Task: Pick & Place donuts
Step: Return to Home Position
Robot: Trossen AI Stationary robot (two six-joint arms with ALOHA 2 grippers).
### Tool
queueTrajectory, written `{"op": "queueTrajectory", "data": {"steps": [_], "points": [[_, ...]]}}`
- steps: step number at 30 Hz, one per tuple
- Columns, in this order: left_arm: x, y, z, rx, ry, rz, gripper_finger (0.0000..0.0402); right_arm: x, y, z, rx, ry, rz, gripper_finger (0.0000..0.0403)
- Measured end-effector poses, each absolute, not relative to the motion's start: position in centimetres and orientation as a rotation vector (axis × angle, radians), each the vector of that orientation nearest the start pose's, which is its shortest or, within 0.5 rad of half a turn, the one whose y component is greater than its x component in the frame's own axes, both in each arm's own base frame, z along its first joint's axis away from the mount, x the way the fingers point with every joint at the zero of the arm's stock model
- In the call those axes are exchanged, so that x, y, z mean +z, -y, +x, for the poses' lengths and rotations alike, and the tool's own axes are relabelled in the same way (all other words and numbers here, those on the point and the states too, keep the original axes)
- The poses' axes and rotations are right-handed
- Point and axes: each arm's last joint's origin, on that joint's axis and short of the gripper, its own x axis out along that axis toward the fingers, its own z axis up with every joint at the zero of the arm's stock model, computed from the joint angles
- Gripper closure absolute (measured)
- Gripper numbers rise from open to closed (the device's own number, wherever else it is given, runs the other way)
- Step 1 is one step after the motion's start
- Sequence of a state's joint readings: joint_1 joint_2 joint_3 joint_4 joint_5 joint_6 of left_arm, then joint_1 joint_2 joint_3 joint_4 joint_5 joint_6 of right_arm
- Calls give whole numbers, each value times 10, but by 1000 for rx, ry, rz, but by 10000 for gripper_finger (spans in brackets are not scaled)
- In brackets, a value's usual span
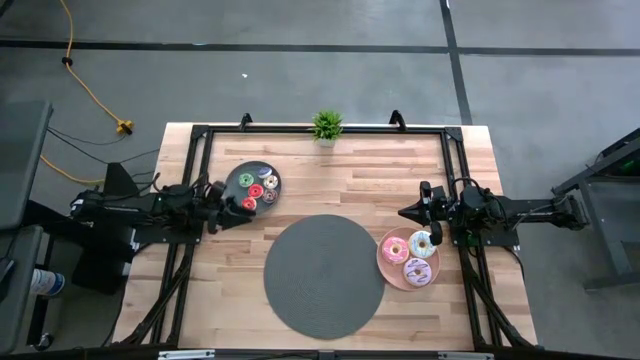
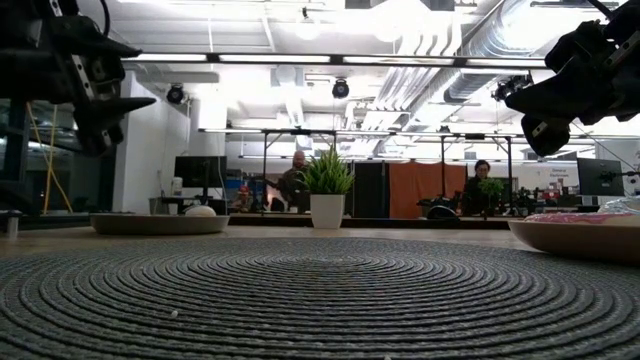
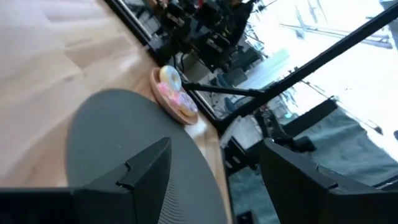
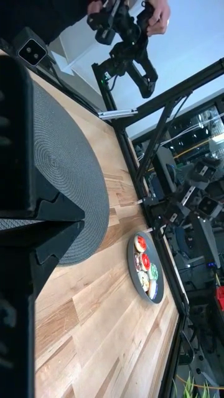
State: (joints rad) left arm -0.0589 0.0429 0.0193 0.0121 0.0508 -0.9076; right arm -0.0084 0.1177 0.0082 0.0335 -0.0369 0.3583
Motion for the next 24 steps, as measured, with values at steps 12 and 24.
{"op": "queueTrajectory", "data": {"steps": [12, 24], "points": [[166, 6, 99, -68, -39, -501, 167, 160, 0, 104, 14, -80, 360, 402], [165, 6, 100, -73, -22, -51, 167, 160, 0, 104, 15, -80, 360, 402]]}}
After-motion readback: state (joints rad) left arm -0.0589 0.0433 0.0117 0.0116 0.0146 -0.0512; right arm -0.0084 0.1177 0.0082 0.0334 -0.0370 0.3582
